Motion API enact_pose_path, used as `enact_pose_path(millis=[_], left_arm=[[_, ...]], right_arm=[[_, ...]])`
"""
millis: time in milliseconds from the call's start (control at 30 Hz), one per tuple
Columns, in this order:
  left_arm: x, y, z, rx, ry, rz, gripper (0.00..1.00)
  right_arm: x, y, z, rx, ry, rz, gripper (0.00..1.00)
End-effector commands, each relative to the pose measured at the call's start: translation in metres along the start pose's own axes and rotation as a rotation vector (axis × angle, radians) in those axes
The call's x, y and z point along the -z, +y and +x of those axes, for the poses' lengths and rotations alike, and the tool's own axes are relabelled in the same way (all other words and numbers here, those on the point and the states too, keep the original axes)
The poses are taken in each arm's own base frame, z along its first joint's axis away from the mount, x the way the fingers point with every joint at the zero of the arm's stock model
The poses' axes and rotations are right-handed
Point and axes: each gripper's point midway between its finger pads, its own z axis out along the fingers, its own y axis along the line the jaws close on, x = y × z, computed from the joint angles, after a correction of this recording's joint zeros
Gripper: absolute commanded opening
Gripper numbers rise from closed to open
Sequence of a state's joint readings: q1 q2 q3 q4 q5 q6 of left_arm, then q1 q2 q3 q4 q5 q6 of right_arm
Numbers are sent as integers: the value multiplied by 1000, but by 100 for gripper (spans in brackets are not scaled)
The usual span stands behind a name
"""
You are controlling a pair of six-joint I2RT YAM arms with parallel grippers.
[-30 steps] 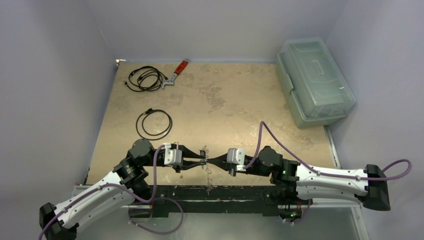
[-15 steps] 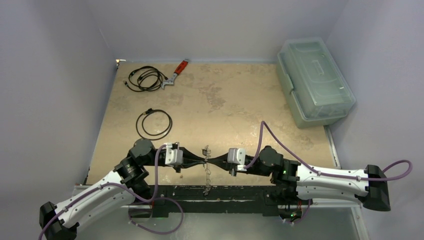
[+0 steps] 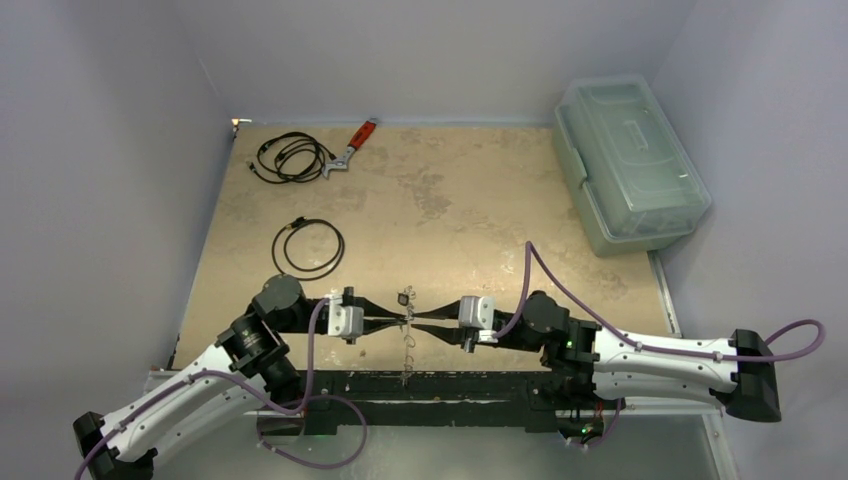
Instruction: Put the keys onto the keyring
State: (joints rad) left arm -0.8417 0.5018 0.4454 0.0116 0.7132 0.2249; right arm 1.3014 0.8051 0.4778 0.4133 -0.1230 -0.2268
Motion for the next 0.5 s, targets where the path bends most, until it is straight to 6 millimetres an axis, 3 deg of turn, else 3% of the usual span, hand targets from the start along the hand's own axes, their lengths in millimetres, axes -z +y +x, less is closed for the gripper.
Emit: enact_pose_path(millis=[0,233,467], left_arm=[[3,15,-26,-94,-32,-49,0],[3,19,-22,-84,-17,-68,0],[0,15,-9,-45,26,-41,0]], right_arm=[[-6,-12,-32,7,-77,41,25],[-8,-19,-24,5,-20,77,40],[-8,-23,-20,1,10,97,42]])
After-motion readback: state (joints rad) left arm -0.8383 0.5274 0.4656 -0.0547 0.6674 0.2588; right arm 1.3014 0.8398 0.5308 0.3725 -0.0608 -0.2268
